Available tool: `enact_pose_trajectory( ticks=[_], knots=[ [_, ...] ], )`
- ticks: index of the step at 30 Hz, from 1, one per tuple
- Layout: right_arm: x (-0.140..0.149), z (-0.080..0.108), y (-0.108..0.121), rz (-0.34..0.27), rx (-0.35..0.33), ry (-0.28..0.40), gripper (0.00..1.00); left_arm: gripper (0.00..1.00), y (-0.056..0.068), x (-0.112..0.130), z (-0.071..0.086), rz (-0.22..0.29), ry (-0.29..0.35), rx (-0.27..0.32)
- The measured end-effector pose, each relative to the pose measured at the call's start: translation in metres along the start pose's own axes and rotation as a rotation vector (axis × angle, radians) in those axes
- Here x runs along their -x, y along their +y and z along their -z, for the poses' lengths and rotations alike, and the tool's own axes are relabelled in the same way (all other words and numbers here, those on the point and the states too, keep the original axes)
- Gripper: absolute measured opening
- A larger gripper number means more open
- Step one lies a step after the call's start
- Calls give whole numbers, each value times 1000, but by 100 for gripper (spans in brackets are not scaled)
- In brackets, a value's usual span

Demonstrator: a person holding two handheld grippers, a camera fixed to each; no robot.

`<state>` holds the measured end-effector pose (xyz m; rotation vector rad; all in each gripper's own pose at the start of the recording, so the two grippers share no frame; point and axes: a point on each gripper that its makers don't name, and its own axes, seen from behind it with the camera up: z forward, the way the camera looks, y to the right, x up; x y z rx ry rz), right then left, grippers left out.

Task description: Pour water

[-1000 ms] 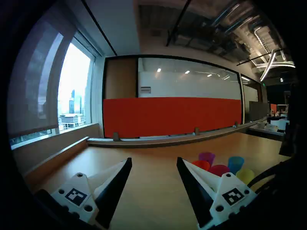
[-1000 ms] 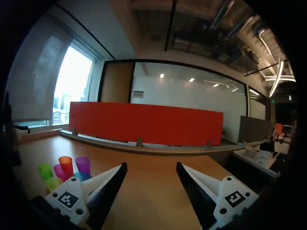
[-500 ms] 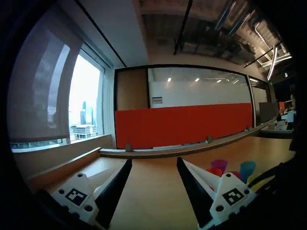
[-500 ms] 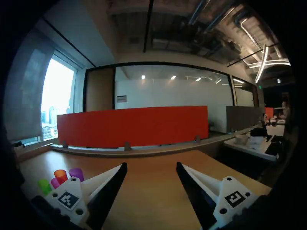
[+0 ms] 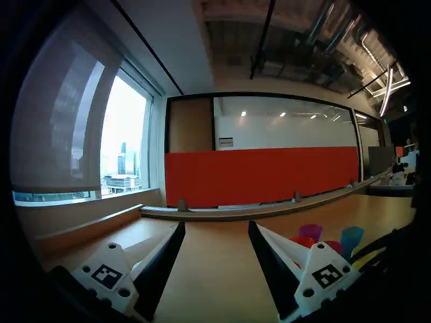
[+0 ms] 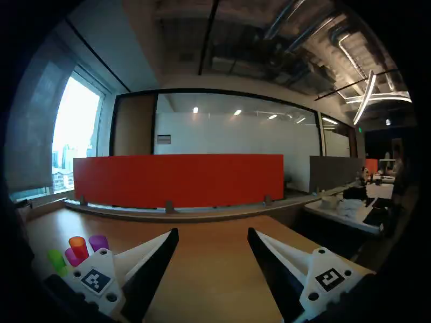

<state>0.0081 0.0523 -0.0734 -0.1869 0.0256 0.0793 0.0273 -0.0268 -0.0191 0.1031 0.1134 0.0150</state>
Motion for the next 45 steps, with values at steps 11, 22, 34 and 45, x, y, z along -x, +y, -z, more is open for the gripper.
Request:
enact_pose_trajectory(
  ticks=[11,22,34,45],
  knots=[
    [-4,0,1,22,15,-12,100,86,9,20,-1,-11,-13,-3],
    [-2,1,-1,33,16,-28,100,86,11,37,-3,8,-28,-2],
    [0,-2,-1,38,19,-32,100,86,17,47,-5,9,-41,11],
    [0,-3,0,33,17,-36,100,86,18,51,-7,35,-53,22]
  ],
)
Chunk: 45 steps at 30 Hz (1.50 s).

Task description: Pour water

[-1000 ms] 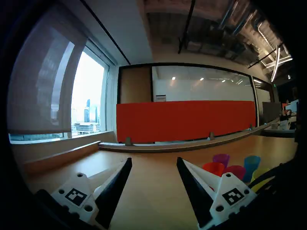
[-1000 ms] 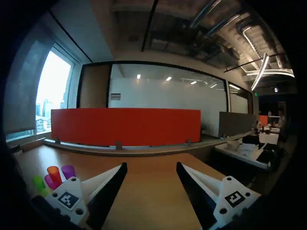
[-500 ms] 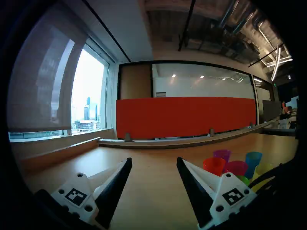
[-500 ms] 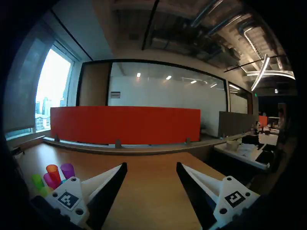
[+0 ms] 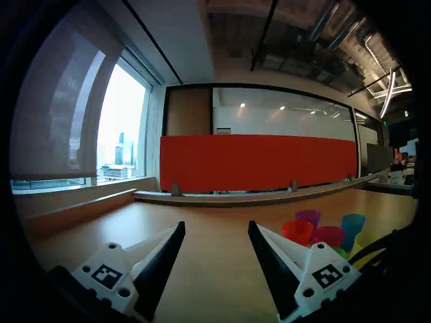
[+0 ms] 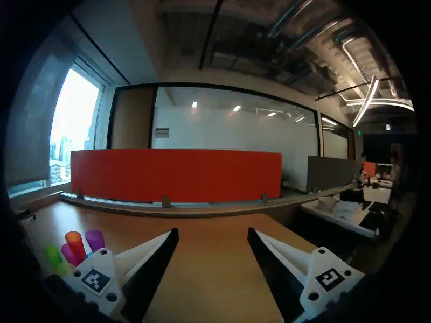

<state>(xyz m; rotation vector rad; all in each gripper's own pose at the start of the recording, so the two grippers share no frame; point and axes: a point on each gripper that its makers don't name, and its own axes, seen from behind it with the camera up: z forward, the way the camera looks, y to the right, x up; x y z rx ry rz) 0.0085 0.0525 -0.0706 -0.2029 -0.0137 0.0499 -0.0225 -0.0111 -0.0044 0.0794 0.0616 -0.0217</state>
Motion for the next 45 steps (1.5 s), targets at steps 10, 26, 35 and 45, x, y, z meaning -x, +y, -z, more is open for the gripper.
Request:
enact_pose_trajectory(
  ticks=[10,26,35,45],
  knots=[
    [-2,1,1,0,1,2,100,86,1,3,-1,0,-13,7],
    [-3,1,1,-12,-1,7,99,86,2,12,-3,-2,-49,13],
    [-5,5,-4,-26,-20,9,99,86,2,13,-3,-1,-50,13],
    [-7,5,-3,-39,-28,16,99,86,2,14,-4,-1,-52,16]
  ],
)
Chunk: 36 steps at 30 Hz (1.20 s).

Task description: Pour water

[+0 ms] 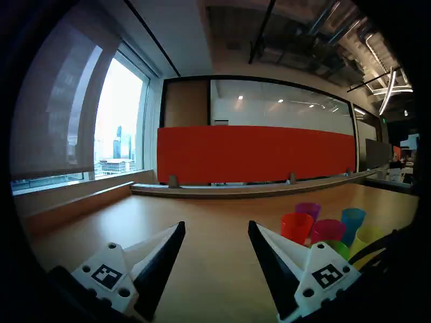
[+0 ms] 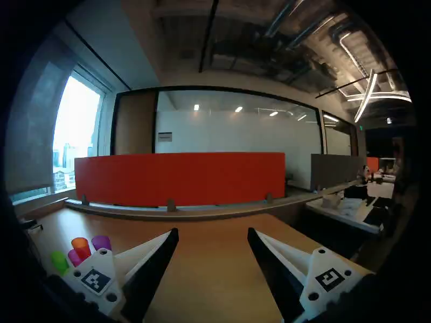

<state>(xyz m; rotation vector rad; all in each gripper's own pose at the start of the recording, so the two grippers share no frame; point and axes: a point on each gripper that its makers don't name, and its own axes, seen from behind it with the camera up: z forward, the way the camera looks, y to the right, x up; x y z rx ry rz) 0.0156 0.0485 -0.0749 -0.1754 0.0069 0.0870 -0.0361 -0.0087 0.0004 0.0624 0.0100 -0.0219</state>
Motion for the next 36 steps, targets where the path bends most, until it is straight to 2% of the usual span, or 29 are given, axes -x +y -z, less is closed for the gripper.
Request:
enact_pose_trajectory(
  ticks=[8,20,26,36],
  knots=[
    [-3,0,-6,11,-14,9,100,86,2,1,-1,0,-1,6],
    [-9,-2,-37,74,-70,57,99,86,2,0,0,-1,-1,6],
    [11,-9,-52,107,-86,62,100,86,1,0,-1,-1,-1,6],
    [53,-29,-70,105,-72,53,100,86,2,0,0,-1,-1,7]
  ],
)
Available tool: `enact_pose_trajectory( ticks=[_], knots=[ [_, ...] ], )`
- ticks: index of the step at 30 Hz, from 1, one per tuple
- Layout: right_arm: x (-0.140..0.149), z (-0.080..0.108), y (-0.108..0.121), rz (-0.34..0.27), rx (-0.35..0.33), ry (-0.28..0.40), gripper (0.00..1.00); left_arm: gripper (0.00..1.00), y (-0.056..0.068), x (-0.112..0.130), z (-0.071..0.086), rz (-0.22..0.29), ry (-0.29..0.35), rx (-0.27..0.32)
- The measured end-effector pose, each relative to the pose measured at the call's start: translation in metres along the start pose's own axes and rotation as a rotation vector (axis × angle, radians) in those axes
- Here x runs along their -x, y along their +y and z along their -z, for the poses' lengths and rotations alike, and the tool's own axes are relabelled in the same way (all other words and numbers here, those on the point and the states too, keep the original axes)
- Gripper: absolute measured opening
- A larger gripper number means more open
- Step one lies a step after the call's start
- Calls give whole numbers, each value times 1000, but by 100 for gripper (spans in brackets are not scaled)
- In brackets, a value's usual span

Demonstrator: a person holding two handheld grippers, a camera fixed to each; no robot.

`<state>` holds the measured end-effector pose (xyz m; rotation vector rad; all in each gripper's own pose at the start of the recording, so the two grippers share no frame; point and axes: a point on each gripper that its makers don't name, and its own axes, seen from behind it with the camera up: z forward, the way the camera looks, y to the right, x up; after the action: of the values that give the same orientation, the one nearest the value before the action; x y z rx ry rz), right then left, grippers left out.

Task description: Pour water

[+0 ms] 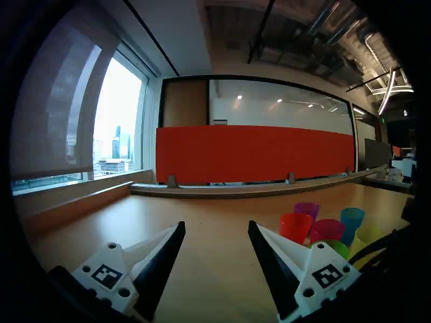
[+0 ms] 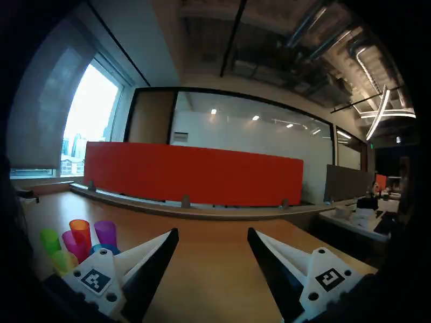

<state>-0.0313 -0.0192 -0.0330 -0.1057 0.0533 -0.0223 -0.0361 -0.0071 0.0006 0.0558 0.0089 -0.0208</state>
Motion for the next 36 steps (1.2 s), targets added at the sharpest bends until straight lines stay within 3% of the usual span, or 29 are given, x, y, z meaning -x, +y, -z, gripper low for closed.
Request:
enact_pose_trajectory(
  ticks=[11,20,36],
  knots=[
    [16,-11,-19,-68,-50,17,99,86,0,0,0,0,0,0],
    [36,-16,-8,-31,-44,-1,99,86,0,0,-1,0,0,0],
    [50,-17,-6,-25,-68,-14,99,86,0,0,-1,0,0,0]
  ],
)
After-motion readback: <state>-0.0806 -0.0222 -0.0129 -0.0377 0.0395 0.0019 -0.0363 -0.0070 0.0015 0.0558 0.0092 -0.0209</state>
